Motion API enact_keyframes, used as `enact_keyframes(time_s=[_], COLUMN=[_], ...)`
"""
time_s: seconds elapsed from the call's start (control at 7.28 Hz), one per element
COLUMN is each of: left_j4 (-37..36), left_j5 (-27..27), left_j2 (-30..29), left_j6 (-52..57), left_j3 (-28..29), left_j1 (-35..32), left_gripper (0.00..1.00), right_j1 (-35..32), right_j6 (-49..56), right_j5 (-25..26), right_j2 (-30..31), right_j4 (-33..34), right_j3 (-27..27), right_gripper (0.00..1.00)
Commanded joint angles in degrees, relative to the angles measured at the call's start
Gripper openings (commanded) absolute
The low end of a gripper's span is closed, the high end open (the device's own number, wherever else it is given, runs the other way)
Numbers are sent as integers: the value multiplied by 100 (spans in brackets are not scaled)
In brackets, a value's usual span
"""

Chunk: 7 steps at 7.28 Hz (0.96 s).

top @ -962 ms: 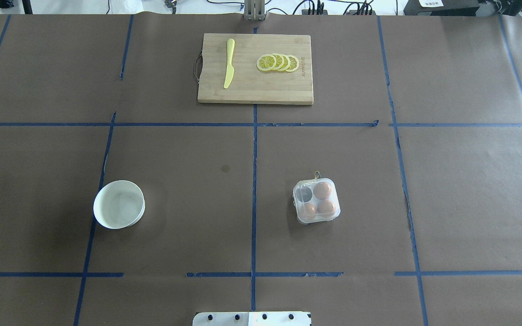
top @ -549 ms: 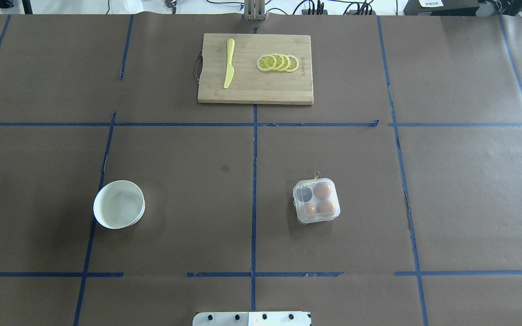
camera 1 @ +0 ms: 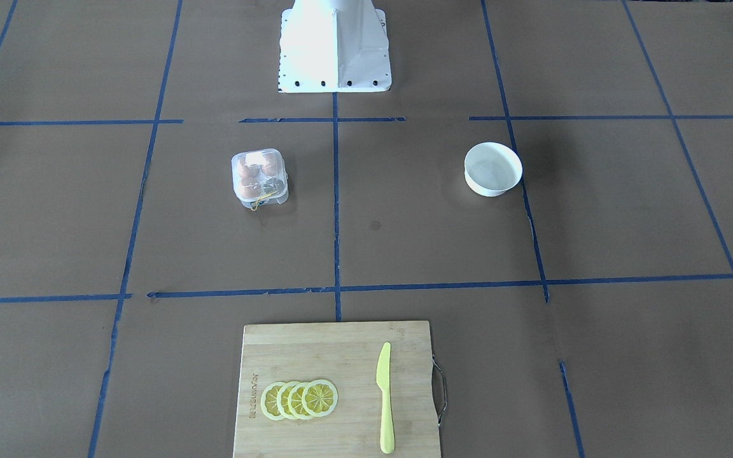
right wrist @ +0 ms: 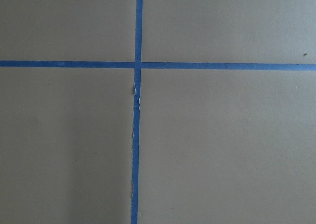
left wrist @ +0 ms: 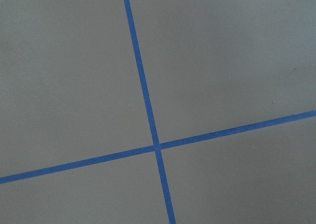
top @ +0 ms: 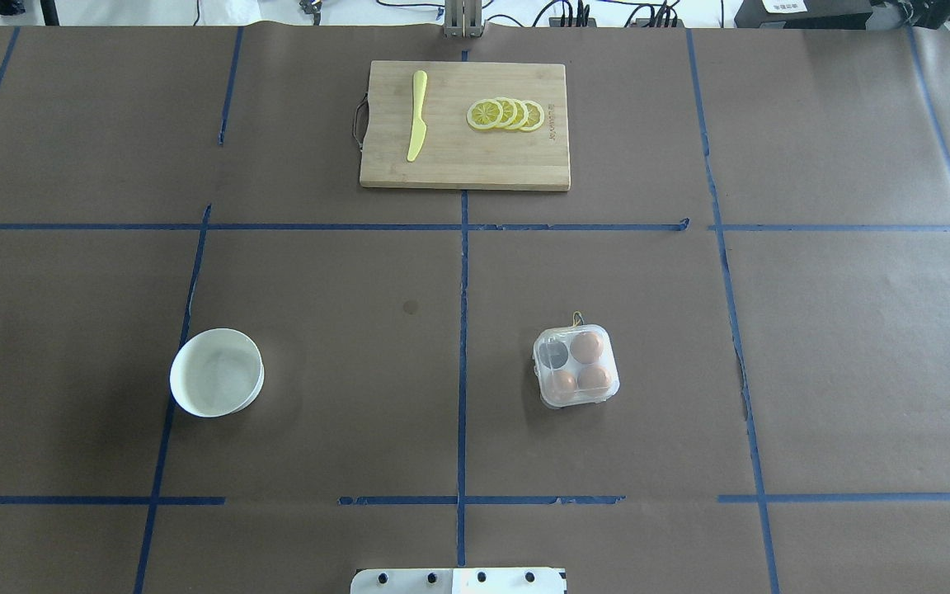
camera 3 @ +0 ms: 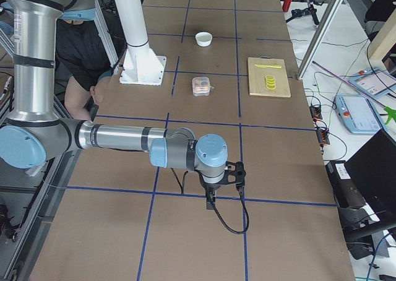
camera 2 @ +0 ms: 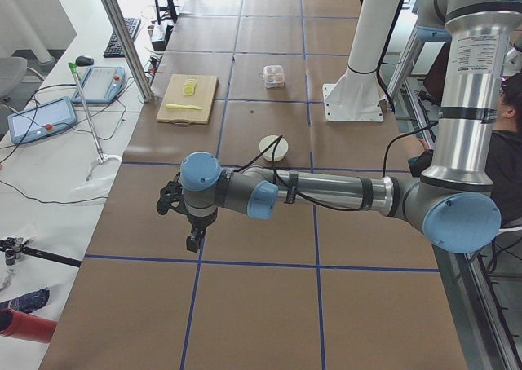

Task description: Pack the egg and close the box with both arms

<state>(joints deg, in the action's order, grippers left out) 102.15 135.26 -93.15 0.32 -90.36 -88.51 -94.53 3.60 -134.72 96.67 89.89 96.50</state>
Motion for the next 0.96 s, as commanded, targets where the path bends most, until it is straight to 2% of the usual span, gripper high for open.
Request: enact_keyframes(time_s=[0.0, 0.82], left_j4=[216, 156], left_j5=[-9, -61], left_j2=[25, 121], left_j6=[-5, -14], left_j3=[10, -78], left_j1=[0, -35], left_gripper=[100, 100], right_j1=[-4, -4], right_j6=[-9, 0], right_j5=[-10, -10], right_j2=[1, -8], right_j4=[-24, -33], right_j3=[0, 27], right_gripper=[100, 100])
